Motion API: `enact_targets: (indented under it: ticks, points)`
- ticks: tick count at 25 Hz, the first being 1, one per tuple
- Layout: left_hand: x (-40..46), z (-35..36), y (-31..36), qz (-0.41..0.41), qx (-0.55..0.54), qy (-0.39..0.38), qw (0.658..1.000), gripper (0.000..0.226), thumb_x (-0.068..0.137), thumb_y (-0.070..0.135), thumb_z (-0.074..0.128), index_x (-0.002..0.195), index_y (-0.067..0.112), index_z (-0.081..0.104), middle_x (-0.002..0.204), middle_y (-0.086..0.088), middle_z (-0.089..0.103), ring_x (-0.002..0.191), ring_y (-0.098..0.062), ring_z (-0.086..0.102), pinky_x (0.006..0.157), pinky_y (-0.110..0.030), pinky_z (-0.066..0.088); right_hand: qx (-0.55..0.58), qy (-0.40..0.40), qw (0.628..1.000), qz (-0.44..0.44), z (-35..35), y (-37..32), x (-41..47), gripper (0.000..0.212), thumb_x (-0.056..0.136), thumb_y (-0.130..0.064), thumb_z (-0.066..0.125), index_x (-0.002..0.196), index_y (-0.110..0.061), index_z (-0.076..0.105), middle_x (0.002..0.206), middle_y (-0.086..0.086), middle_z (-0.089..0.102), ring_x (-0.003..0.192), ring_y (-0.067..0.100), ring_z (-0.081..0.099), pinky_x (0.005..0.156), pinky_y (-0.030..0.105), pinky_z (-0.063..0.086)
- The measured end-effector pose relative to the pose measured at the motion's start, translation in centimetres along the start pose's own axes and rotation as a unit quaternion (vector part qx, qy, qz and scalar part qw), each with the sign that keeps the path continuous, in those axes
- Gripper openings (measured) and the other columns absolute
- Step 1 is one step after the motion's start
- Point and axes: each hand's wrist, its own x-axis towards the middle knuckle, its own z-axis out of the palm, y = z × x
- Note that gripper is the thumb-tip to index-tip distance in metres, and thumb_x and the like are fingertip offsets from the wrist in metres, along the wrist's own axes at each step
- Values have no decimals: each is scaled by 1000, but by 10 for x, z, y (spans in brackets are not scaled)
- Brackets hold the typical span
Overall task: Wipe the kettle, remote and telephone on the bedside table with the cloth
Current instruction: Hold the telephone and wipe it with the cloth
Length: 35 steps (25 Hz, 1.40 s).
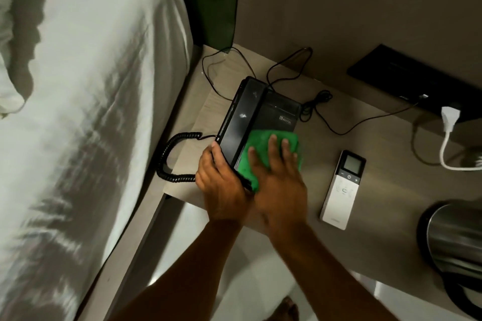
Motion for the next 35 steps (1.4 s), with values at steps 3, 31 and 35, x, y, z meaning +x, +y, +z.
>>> enact_targets:
  ticks: [3,31,35]
  points:
    - [-2,3,0,-7,9,14,1000,97,88,67,48,150,-4,27,145,-31,49,133,-47,51,109,-60,44,5,7,1000,8,3,1,-2,76,80,-26,68,143,-33,27,157,12,17,143,37,7,111,52,11]
    - [-1,20,-9,4,31,51,998,109,82,70,63,151,-4,23,147,-28,46,138,-39,44,113,-55,38,56,-70,994,70,0,6,-4,74,77,-37,35,146,-38,8,160,8,-6,144,35,-5,106,59,35]
    - [-2,14,-8,12,14,52,998,127,69,88,54,150,-6,27,146,-28,46,135,-40,43,111,-54,35,60,6,991,117,-10,15,47,74,84,-4,50,144,-37,21,160,9,5,144,38,3,103,61,39]
